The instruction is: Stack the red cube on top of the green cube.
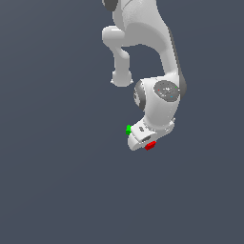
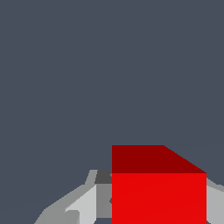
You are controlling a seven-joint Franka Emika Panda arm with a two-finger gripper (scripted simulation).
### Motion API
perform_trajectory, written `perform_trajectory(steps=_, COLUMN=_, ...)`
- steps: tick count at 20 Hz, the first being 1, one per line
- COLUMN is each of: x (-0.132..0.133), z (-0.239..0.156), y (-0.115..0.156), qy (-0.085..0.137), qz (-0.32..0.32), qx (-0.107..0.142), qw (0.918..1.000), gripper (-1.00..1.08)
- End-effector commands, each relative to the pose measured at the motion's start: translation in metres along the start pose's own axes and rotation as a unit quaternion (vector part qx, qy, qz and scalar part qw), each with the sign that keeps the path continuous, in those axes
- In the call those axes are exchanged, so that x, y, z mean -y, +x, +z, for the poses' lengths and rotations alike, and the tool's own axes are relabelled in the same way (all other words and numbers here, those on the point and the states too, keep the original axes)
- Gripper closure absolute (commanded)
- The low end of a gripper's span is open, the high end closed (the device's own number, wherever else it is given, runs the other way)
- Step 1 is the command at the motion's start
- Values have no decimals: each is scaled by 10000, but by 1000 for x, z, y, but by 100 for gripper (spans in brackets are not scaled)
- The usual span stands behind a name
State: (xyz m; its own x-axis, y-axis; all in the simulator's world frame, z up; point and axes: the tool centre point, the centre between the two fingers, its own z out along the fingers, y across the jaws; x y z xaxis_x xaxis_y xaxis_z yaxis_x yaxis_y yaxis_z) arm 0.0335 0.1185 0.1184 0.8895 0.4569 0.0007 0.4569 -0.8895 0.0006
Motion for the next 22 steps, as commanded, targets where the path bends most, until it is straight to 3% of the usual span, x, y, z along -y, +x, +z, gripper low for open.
perform_trajectory(steps=1, x=0, z=0, y=0, qy=2, qz=1, qx=0, qw=10000, gripper=108)
perform_trajectory(steps=12, x=0, z=7, y=-19, qy=2, qz=1, qx=0, qw=10000, gripper=108)
perform_trajectory(steps=22, x=0, z=26, y=-73, qy=3, qz=4, qx=1, qw=10000, gripper=108)
